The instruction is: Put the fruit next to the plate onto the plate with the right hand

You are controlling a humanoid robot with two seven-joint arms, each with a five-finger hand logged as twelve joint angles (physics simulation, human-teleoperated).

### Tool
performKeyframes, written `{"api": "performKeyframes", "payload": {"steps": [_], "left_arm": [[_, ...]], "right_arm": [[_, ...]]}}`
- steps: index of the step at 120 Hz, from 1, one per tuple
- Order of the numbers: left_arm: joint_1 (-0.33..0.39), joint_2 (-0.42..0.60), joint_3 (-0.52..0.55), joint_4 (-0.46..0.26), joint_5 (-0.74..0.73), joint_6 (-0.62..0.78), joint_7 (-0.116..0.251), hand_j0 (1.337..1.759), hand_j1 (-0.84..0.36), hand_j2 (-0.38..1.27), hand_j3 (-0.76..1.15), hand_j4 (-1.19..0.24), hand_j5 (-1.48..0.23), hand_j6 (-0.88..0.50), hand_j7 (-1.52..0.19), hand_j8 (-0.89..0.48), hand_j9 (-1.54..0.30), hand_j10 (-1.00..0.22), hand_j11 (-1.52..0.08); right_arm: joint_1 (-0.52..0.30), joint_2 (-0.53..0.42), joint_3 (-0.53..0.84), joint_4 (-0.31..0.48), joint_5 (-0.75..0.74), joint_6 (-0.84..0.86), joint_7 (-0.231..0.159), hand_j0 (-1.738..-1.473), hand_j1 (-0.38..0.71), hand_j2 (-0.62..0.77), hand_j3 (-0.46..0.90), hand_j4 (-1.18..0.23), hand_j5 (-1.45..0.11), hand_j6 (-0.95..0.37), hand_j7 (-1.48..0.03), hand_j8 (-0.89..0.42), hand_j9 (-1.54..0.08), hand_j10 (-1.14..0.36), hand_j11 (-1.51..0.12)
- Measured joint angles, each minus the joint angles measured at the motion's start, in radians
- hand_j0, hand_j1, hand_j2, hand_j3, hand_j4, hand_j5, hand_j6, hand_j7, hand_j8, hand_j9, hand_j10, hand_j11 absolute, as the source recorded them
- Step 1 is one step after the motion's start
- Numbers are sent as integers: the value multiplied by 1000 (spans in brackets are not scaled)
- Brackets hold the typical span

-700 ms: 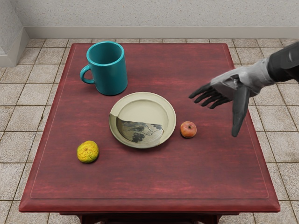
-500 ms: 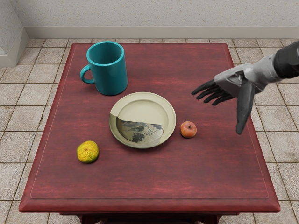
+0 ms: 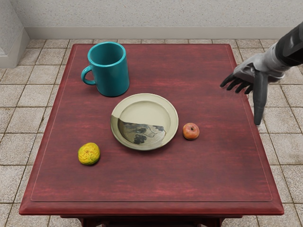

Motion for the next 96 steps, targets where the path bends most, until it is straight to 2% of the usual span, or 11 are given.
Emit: {"api": "performKeyframes", "payload": {"steps": [9, 20, 45, 64, 81, 96], "left_arm": [[0, 0, 0, 0, 0, 0, 0, 1658, 55, 49, 0, -245, -318, -245, -318, -245, -318, -245, -318], [0, 0, 0, 0, 0, 0, 0, 1658, 55, 49, 0, -245, -318, -245, -318, -245, -318, -245, -318], [0, 0, 0, 0, 0, 0, 0, 1658, 55, 49, 0, -245, -318, -245, -318, -245, -318, -245, -318], [0, 0, 0, 0, 0, 0, 0, 1658, 55, 49, 0, -245, -318, -245, -318, -245, -318, -245, -318], [0, 0, 0, 0, 0, 0, 0, 1658, 55, 49, 0, -245, -318, -245, -318, -245, -318, -245, -318], [0, 0, 0, 0, 0, 0, 0, 1658, 55, 49, 0, -245, -318, -245, -318, -245, -318, -245, -318]], "right_arm": [[69, 32, -45, 56, 14, -110, 41, -1658, -308, -7, 0, -35, -45, -36, -45, -36, -45, -35, -45], [101, 58, -67, 128, 21, -257, 64, -1658, -307, -7, 0, -36, -46, -36, -46, -36, -46, -36, -46], [36, 246, -69, 201, 32, -567, 79, -1658, -304, -8, 0, -38, -49, -39, -49, -38, -49, -38, -49], [-25, 303, -36, 218, 63, -621, 76, -1658, -302, -8, 0, -39, -51, -40, -51, -39, -51, -39, -51], [-25, 316, -30, 224, 108, -572, 73, -1658, -303, -8, 0, -39, -50, -39, -50, -39, -50, -39, -50], [-32, 353, -38, 226, 125, -635, 73, -1658, -281, -11, 0, -57, -74, -58, -74, -57, -74, -57, -74]]}}
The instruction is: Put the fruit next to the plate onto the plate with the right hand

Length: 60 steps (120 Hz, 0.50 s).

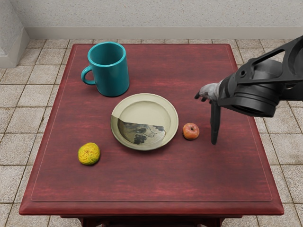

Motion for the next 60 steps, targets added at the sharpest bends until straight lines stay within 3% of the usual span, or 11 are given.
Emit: {"api": "performKeyframes", "payload": {"steps": [35, 60], "left_arm": [[0, 0, 0, 0, 0, 0, 0, 1658, 55, 49, 0, -245, -318, -245, -318, -245, -318, -245, -318], [0, 0, 0, 0, 0, 0, 0, 1658, 55, 49, 0, -245, -318, -245, -318, -245, -318, -245, -318]], "right_arm": [[-31, 133, 5, 0, 93, -205, -5, -1658, -124, -37, 0, -188, -244, -188, -244, -188, -244, -188, -244], [-76, 210, 14, -1, 122, -344, -19, -1658, -76, -45, 0, -228, -296, -228, -296, -228, -296, -228, -296]]}}
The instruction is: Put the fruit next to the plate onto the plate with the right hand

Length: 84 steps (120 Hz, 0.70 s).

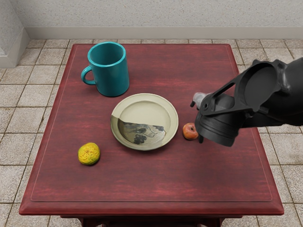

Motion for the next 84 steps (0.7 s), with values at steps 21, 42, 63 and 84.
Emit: {"api": "performKeyframes", "payload": {"steps": [21, 42, 63, 84], "left_arm": [[0, 0, 0, 0, 0, 0, 0, 1658, 55, 49, 0, -245, -318, -245, -318, -245, -318, -245, -318], [0, 0, 0, 0, 0, 0, 0, 1658, 55, 49, 0, -245, -318, -245, -318, -245, -318, -245, -318], [0, 0, 0, 0, 0, 0, 0, 1658, 55, 49, 0, -245, -318, -245, -318, -245, -318, -245, -318], [0, 0, 0, 0, 0, 0, 0, 1658, 55, 49, 0, -245, -318, -245, -318, -245, -318, -245, -318]], "right_arm": [[-29, 22, 34, -4, 5, -25, -29, -1658, -60, -48, 0, -241, -313, -242, -313, -241, -313, -241, -313], [-35, 25, 46, -9, 2, -30, -64, -1658, -51, -49, 0, -249, -324, -250, -324, -249, -324, -249, -324], [-37, 30, 52, -30, -2, -31, -75, -1658, -46, -50, 0, -253, -329, -254, -329, -254, -329, -253, -329], [-49, 38, 70, -51, -4, -31, -77, -1658, -44, -51, 0, -255, -331, -255, -331, -255, -331, -255, -331]]}}
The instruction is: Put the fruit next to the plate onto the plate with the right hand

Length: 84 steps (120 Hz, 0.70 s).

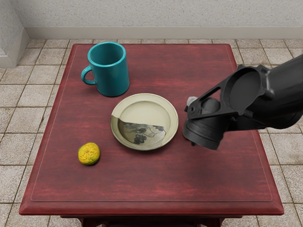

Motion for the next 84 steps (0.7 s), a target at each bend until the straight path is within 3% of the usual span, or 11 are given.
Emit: {"api": "performKeyframes", "payload": {"steps": [84], "left_arm": [[0, 0, 0, 0, 0, 0, 0, 1658, 55, 49, 0, -245, -318, -245, -318, -245, -318, -245, -318]], "right_arm": [[-117, 20, -14, -99, -81, 0, -22, -1658, -45, -50, 0, -254, -329, -254, -329, -254, -329, -253, -329]]}}
